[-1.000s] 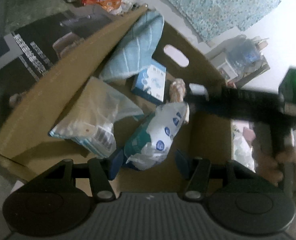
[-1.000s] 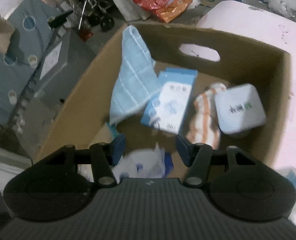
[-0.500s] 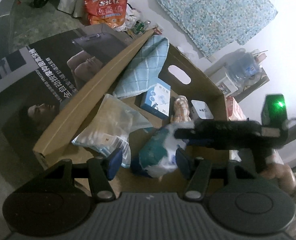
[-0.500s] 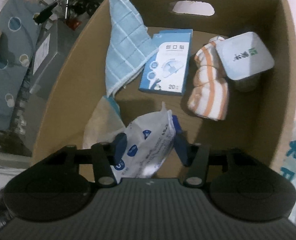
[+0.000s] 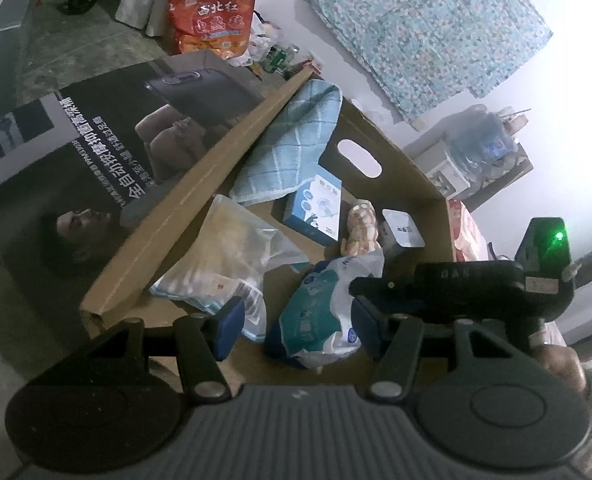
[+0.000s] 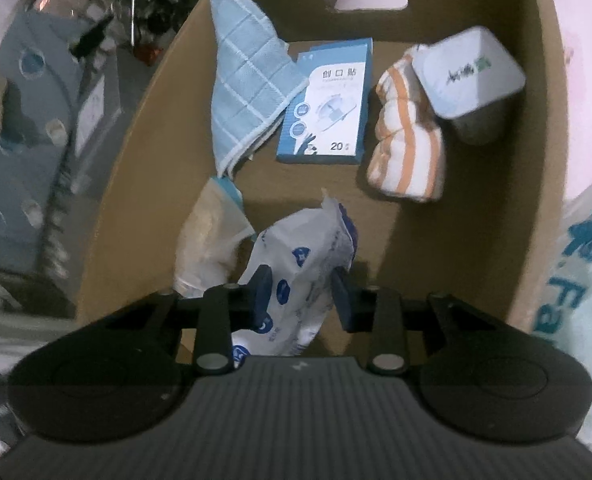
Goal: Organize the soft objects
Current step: 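Release the wipes pack and press it down into the box with the right tool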
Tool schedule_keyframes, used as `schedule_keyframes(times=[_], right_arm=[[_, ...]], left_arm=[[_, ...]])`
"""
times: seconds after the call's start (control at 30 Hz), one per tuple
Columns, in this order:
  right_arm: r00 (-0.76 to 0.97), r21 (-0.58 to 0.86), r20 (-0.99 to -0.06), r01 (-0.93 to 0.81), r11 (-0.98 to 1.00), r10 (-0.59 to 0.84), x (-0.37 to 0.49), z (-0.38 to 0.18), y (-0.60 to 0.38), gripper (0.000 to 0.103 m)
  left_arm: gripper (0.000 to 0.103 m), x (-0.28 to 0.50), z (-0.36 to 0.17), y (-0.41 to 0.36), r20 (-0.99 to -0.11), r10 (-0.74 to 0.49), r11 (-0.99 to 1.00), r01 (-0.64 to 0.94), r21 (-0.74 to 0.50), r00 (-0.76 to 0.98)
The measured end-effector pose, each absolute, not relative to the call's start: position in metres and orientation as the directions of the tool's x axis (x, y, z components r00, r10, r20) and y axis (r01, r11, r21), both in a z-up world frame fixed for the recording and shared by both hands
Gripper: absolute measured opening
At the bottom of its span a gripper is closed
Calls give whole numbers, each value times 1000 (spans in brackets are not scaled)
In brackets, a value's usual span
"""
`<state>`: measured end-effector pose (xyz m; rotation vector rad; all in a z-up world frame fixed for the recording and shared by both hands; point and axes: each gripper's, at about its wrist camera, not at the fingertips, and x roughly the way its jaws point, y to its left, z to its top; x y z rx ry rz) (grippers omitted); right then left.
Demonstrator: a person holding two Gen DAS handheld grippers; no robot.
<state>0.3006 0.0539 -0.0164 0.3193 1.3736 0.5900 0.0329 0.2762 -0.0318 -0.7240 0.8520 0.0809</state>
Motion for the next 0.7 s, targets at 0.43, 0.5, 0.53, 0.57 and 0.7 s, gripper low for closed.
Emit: schedule_keyframes(times=[0.43,0.5,0.53,0.57,0.7], right_arm=[[124,777,-621,-34,629,774,305,-57,58,31],[136,752,-640,-90,653,756,302,-52,63,30],[144,725,-661,-133,676,737,301,-46,66,30],[155,683,-691,-179,708,706,299,-37,71,33],[227,422,-823,-370,827,521,287,-1,91,34]], left_arm=[[59,31,-30,281,-709,-198,758,-352,-549,677],[59,30,-30,280,-710,-201,759,-350,-548,675],[59,30,-30,279,-710,-201,761,-349,-547,675],[59,30,-30,278,-710,-200,763,-347,-545,675],[59,28,-30,280,-707,-197,760,-350,-548,679]])
